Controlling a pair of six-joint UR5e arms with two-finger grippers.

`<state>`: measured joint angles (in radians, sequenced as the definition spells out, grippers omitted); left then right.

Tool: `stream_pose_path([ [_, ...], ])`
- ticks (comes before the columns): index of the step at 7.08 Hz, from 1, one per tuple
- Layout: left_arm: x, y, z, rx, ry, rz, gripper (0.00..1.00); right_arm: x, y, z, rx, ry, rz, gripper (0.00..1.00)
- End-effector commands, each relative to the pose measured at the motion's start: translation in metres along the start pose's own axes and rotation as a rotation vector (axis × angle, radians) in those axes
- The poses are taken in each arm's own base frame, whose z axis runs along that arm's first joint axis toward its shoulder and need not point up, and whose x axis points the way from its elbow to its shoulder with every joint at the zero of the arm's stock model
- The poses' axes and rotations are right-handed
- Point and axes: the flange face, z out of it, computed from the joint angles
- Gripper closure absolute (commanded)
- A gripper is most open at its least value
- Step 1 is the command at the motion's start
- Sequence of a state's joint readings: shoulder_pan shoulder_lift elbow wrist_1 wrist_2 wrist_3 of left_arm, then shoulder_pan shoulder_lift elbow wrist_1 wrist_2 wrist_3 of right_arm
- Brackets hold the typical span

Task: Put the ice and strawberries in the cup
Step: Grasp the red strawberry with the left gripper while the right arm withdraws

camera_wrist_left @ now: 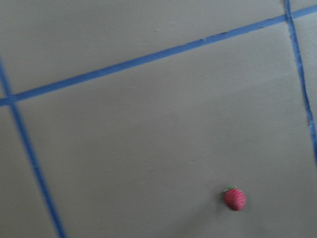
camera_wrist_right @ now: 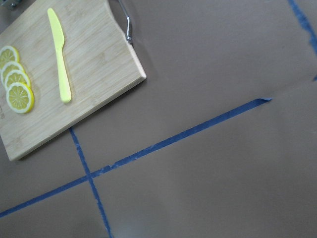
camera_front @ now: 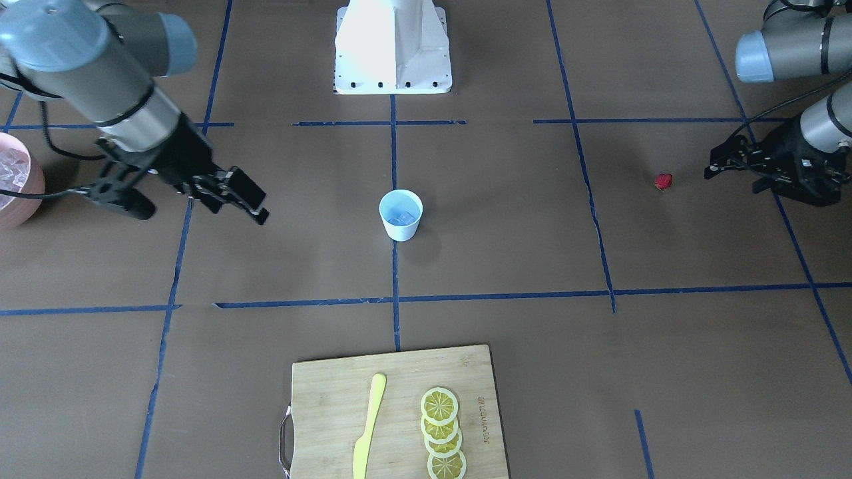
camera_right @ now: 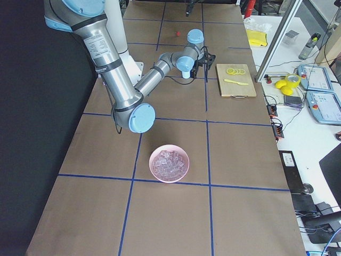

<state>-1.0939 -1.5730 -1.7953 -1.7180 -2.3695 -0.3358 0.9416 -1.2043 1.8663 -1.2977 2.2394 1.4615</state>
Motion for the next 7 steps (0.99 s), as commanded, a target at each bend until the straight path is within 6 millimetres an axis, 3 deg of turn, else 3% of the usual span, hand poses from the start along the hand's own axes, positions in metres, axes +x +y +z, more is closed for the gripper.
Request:
stream_pose_path([
  [1,0.006,0.024,0.042,0.032,-0.085,-0.066,0.00,0.085,-0.044,-0.049,-0.001,0.019,-0.076,0.01],
  [3,0.029,0.032,0.066,-0.010,-0.075,-0.127,0.00,0.086,-0.044,-0.048,0.001,0.022,-0.084,0.01],
  [4,0.031,0.033,0.068,-0.012,-0.074,-0.127,0.00,0.087,-0.044,-0.048,0.006,0.024,-0.085,0.01],
  [7,0.049,0.045,0.104,-0.085,-0.079,-0.109,0.00,0.089,-0.044,-0.046,0.010,0.028,-0.085,0.01],
])
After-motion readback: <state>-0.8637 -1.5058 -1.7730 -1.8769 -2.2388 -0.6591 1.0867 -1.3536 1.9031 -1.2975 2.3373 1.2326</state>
